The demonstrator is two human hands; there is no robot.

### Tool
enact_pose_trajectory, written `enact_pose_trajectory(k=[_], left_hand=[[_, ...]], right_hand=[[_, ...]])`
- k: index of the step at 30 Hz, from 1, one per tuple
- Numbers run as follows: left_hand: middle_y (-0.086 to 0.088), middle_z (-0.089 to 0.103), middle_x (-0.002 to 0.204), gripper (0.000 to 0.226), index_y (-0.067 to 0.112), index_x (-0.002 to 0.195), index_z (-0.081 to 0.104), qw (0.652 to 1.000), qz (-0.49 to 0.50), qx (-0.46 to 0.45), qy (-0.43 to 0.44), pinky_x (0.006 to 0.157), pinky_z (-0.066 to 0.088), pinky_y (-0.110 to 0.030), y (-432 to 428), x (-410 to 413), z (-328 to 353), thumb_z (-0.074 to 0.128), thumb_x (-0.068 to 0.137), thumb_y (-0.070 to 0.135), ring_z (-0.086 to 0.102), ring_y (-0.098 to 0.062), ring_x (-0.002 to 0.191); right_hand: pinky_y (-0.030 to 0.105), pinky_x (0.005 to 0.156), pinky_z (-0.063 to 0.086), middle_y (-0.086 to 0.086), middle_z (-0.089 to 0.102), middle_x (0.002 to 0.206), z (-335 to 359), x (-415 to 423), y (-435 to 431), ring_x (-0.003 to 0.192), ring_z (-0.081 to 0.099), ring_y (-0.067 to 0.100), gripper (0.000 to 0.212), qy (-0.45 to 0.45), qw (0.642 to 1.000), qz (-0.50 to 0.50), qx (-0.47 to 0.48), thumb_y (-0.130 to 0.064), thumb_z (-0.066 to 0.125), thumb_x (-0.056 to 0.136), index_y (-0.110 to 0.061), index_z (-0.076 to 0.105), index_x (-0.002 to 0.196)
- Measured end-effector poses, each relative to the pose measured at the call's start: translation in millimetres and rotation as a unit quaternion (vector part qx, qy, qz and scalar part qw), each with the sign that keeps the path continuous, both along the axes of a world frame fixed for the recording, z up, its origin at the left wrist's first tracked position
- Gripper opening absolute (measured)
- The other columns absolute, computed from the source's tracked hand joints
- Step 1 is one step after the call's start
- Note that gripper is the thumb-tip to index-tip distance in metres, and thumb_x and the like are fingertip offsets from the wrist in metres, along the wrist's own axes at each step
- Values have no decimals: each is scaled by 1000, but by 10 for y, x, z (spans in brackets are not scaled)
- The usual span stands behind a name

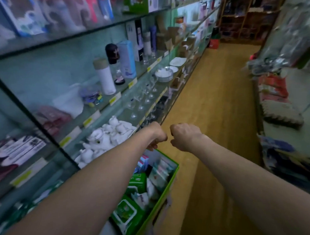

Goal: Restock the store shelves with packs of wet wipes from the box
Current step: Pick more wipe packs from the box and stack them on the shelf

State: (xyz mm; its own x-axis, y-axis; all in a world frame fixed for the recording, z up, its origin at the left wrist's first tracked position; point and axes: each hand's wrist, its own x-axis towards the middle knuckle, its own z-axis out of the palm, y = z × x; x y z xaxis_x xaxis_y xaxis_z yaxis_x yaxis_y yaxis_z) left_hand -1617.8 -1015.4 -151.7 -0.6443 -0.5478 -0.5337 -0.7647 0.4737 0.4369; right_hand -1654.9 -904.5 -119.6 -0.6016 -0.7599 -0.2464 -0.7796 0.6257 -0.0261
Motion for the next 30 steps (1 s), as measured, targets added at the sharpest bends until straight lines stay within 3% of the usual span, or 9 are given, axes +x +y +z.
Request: enact_pose_trajectory(k=[3,6,8,13,15,17,21,25,30], left_hand=[[-17,57,78,27,-5,111,57,999,28,21,-23,52,47,-31,-370,147,-256,54,93,15,56,-25,56],[-15,49,65,10,2,92,54,997,61,28,-44,45,43,-29,-636,275,-536,50,93,11,48,-23,47],[-15,52,65,14,2,88,56,994,75,41,-72,46,44,-29,-753,356,-776,54,94,14,49,-22,47],[-16,55,83,22,1,81,49,974,137,116,-138,71,50,-37,-862,482,-1430,50,99,16,47,-20,61],[-20,62,105,17,2,101,54,969,158,124,-143,67,53,-36,-879,511,-1609,51,99,18,53,-22,66],[-21,62,118,30,4,124,51,964,170,138,-150,63,53,-35,-880,565,-1778,52,99,19,56,-23,68],[-19,66,99,40,1,130,49,947,209,172,-173,61,55,-35,-866,659,-2157,55,96,20,56,-22,62],[-20,62,107,21,2,107,55,934,246,185,-184,80,57,-41,-827,801,-2534,55,95,20,64,-31,90],[-10,53,91,17,5,104,55,951,185,159,-191,57,45,-26,-815,929,-2988,54,93,18,53,-20,74]], right_hand=[[32,86,45,10,55,131,-233,54,-378,120,54,27,33,-26,999,17,16,-21,51,97,-12,51,129],[31,90,44,11,53,133,-510,101,-659,122,52,28,35,-46,997,39,38,-21,53,96,-10,50,129],[32,91,43,13,53,133,-709,138,-794,122,52,29,35,-62,995,57,50,-21,53,97,-8,50,129],[34,93,43,14,54,133,-1320,189,-1036,122,52,29,38,-85,987,100,91,-25,52,96,-8,48,130],[34,95,44,12,54,133,-1578,170,-1095,122,53,29,36,-93,985,106,99,-23,50,97,-11,49,130],[35,96,44,12,54,133,-1805,143,-1116,121,53,29,35,-108,981,114,117,-20,48,98,-11,48,132],[37,92,46,13,56,130,-2219,86,-1115,119,55,29,38,-125,970,141,152,-16,46,98,-6,43,134],[36,97,43,13,53,133,-2673,186,-1038,123,52,28,32,-143,956,174,189,-20,46,99,-8,47,128],[40,96,43,16,46,137,-3162,401,-905,123,50,32,37,-186,936,201,220,-19,42,99,-11,41,135]])
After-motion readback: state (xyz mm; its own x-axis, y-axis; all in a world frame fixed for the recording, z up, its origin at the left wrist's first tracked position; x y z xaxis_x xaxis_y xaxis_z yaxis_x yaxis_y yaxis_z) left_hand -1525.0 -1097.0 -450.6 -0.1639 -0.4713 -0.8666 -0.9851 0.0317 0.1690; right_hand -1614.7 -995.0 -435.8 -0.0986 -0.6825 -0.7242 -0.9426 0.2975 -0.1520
